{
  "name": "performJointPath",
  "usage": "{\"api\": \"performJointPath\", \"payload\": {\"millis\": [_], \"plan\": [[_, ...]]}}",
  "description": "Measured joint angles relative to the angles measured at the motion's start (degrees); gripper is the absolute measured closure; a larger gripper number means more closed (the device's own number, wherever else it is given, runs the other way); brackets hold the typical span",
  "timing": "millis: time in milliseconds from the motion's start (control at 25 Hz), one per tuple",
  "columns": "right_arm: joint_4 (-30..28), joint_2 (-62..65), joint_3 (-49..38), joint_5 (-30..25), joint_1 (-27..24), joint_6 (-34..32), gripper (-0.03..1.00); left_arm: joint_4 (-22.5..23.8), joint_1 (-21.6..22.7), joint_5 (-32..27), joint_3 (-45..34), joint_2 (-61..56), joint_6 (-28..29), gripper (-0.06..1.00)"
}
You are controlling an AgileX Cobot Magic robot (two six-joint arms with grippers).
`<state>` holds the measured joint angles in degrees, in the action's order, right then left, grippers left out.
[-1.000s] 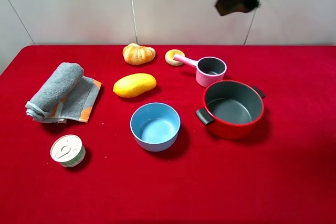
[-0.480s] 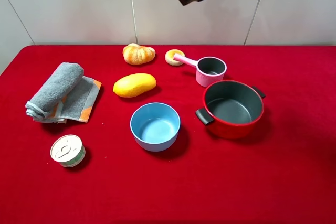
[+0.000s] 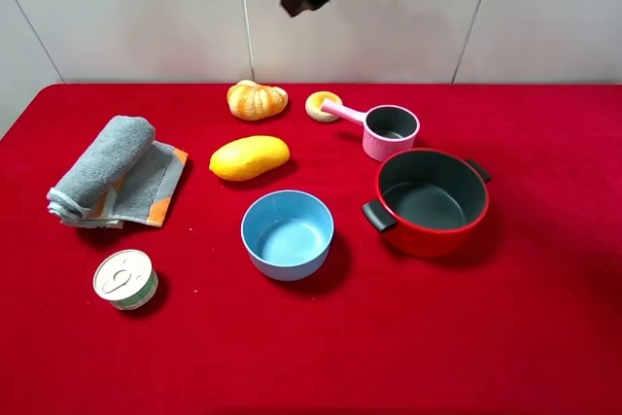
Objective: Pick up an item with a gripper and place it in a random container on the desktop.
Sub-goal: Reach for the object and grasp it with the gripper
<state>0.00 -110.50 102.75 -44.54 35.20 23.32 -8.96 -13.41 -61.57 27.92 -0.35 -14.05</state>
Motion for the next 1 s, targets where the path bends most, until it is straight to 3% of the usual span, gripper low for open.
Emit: {"api": "performJointPath", "payload": {"millis": [680,1000], "plan": [[1.6,-15.7,16.9,0.3,2.1,0.7,0.27,0.0,0.0,0.0,0.0,0.0,0.0,-0.01],[3.3,-20.2,17.7,6.0,2.1,2.5,0.27,0.0,0.0,0.0,0.0,0.0,0.0,-0.01]]}}
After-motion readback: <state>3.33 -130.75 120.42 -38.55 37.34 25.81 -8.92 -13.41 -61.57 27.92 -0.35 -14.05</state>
